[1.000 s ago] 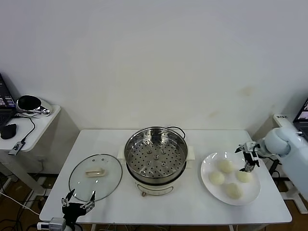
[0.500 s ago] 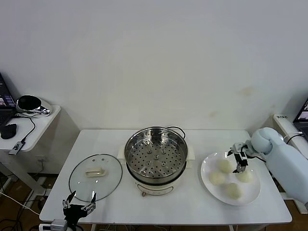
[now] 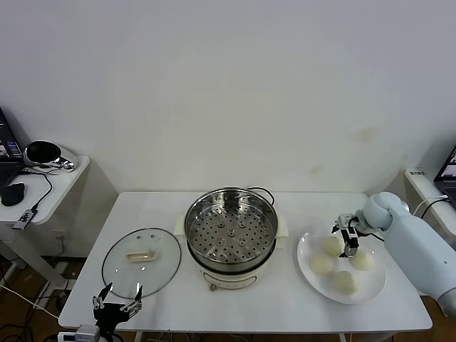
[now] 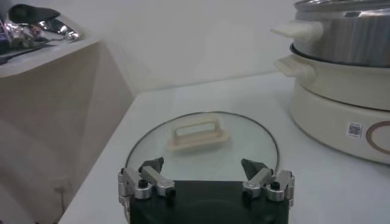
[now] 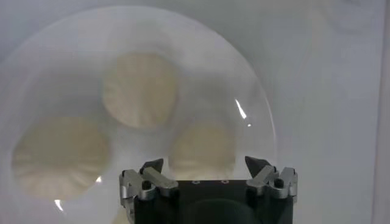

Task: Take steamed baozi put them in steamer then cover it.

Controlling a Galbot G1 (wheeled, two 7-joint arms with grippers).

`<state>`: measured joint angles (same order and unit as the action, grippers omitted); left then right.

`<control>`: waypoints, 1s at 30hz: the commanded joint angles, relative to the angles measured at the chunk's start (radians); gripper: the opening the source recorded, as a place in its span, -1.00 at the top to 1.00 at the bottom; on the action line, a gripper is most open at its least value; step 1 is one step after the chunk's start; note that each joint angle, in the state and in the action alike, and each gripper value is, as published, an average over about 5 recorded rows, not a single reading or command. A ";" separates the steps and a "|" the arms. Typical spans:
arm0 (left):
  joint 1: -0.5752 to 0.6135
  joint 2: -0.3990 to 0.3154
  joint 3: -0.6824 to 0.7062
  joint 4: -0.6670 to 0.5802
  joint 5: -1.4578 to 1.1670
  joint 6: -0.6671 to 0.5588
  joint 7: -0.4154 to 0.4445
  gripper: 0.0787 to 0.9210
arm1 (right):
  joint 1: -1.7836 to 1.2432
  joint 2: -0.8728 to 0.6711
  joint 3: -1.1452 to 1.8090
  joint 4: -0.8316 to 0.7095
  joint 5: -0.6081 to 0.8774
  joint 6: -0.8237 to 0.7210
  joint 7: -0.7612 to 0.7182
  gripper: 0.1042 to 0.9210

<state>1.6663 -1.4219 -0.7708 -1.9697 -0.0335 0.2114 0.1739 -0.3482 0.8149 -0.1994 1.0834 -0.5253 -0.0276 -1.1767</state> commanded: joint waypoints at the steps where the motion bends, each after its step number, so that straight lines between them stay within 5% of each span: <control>1: 0.000 0.000 0.001 0.000 0.000 0.000 0.000 -0.77 | 0.004 0.017 -0.003 -0.032 0.002 -0.001 0.013 -0.73; 13: 0.001 -0.001 0.004 -0.002 0.003 0.000 -0.001 -0.77 | 0.018 -0.031 -0.004 0.019 0.088 -0.025 0.000 -0.11; 22: -0.005 -0.004 0.016 -0.010 0.008 0.000 -0.004 -0.77 | 0.339 -0.126 -0.218 0.138 0.337 -0.079 -0.055 -0.05; 30: 0.007 -0.002 0.023 -0.029 0.029 -0.004 -0.009 -0.77 | 0.726 0.050 -0.520 0.105 0.509 -0.081 -0.104 -0.05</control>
<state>1.6712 -1.4245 -0.7497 -1.9934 -0.0133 0.2081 0.1660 -0.0745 0.7462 -0.3814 1.1766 -0.2622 -0.0957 -1.2293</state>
